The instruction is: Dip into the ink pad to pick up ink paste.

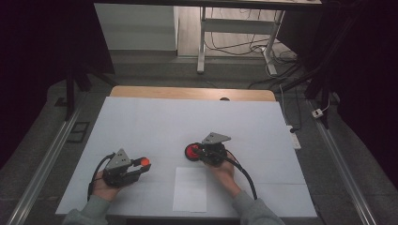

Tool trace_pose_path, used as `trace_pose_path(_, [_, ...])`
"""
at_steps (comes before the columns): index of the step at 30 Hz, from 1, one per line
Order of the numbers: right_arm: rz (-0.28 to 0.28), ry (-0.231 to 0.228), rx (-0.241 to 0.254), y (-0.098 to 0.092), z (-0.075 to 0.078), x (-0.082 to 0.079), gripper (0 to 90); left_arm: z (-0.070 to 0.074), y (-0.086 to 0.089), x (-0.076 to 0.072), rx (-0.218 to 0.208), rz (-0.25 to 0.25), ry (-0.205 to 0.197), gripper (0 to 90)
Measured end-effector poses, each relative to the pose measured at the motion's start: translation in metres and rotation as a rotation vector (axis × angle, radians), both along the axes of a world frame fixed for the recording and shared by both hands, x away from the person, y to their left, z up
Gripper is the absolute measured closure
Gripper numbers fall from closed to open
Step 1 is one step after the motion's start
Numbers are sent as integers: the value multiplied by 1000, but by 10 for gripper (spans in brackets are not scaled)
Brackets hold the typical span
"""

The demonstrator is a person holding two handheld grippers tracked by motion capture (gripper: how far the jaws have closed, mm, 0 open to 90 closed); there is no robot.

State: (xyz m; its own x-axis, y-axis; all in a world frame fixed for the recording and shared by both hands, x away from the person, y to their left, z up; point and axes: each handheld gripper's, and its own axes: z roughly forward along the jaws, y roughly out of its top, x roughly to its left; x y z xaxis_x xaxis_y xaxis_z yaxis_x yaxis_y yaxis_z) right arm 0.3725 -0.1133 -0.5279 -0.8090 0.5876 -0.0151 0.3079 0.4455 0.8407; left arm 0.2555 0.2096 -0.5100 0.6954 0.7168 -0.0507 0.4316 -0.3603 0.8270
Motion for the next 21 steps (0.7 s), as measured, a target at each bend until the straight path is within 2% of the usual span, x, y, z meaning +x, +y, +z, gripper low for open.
trace_pose_path(8, [-10,-25,3,0,-2,-3,734,0,0,0,-2,-1,2,647])
trace_pose_path(16, [-13,-21,24,-1,-3,-3,734,0,0,0,0,2,3,647])
trace_pose_path(21, [-13,-27,19,-1,-4,-4,735,0,1,0,-1,2,3,647])
